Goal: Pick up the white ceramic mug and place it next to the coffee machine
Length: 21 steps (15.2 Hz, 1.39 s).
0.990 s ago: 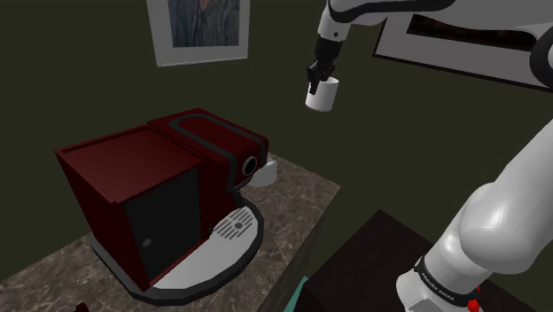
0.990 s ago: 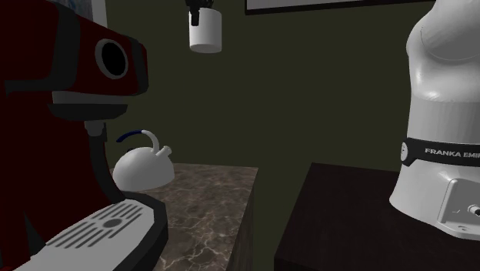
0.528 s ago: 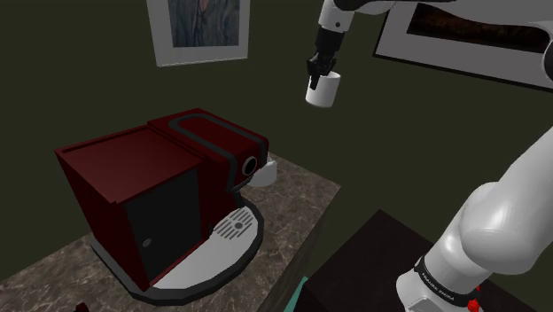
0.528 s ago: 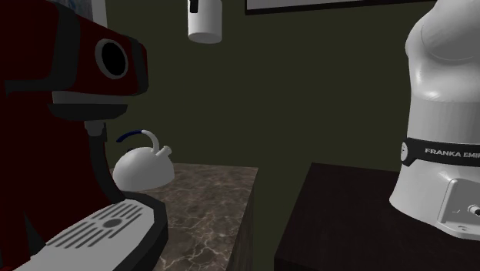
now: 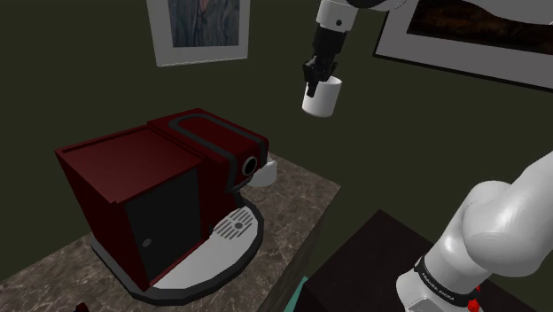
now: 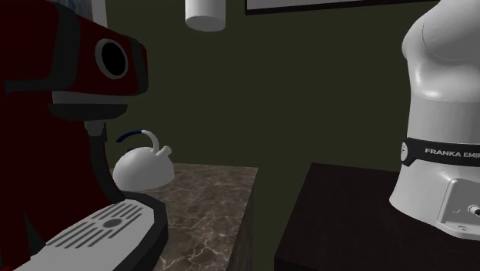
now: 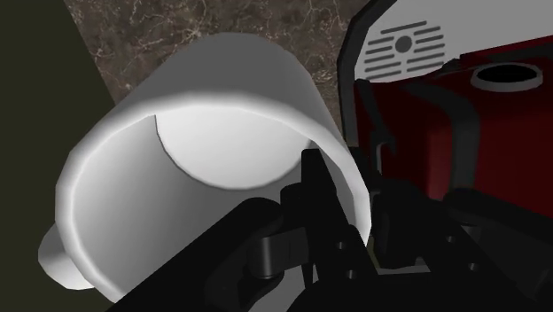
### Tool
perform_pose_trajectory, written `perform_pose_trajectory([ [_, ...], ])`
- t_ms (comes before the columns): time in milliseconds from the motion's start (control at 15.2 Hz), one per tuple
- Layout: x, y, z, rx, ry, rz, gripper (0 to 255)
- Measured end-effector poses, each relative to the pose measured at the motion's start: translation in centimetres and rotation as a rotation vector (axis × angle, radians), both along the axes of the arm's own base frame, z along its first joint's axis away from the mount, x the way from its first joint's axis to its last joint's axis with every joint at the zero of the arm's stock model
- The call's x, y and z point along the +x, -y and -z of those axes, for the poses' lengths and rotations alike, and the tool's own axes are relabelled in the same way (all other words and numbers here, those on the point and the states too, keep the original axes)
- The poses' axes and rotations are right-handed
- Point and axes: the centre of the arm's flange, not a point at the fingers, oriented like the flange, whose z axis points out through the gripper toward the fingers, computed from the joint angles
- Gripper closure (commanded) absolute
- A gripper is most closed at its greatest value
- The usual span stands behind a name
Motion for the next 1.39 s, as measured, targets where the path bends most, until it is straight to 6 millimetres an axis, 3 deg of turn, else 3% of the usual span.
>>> perform_pose_trajectory([
  [462, -5.1, -7.6, 0.1, 0.000, 0.000, 0.000, 255],
  [1386, -5.6, -8.6, 6.9, -0.001, -0.001, 0.002, 255],
])
